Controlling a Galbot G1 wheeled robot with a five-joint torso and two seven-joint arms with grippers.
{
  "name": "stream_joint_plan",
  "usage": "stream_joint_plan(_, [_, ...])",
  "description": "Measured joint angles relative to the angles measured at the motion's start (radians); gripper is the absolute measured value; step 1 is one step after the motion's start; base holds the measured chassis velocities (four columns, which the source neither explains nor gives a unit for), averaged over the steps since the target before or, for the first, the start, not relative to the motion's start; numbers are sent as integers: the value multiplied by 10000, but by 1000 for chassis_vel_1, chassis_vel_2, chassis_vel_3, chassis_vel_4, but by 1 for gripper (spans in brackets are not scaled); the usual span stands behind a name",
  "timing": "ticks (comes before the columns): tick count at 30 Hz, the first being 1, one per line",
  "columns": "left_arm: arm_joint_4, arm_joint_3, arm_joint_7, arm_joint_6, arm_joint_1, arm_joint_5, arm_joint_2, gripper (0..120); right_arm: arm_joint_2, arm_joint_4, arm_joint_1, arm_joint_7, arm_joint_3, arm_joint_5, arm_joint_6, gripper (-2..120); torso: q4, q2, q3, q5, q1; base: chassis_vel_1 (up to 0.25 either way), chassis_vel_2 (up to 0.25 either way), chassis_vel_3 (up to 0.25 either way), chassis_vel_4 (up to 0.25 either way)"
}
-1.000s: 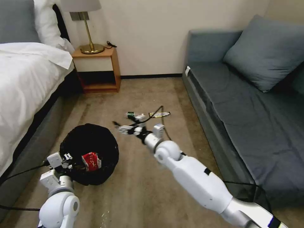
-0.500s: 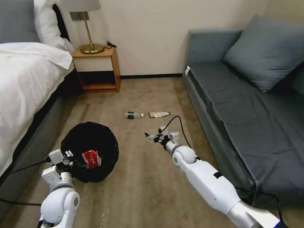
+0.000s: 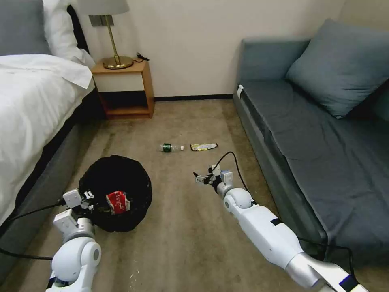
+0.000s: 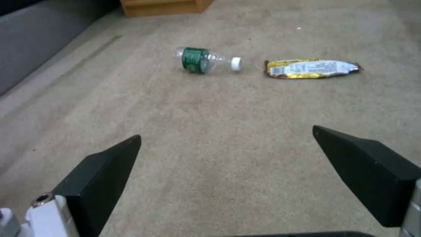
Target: Pick up the trash bin, then pick up the garbage on the floor and place it into the trash bin.
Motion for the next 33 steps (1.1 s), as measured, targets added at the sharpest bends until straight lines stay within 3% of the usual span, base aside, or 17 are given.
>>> stream_joint_plan(16, [276,23,27,3,-284,-153,248,5,165,-338,54,-249,-142,-174,235,100,1,0,0,0,0,-39,36,42,-36])
stream_joint_plan(33, [297,11,26,-7,-155,-80,180,5,113,-271,-48,-335,-182,-132,325,100,0,1,0,1,0,-92,96,95,-102])
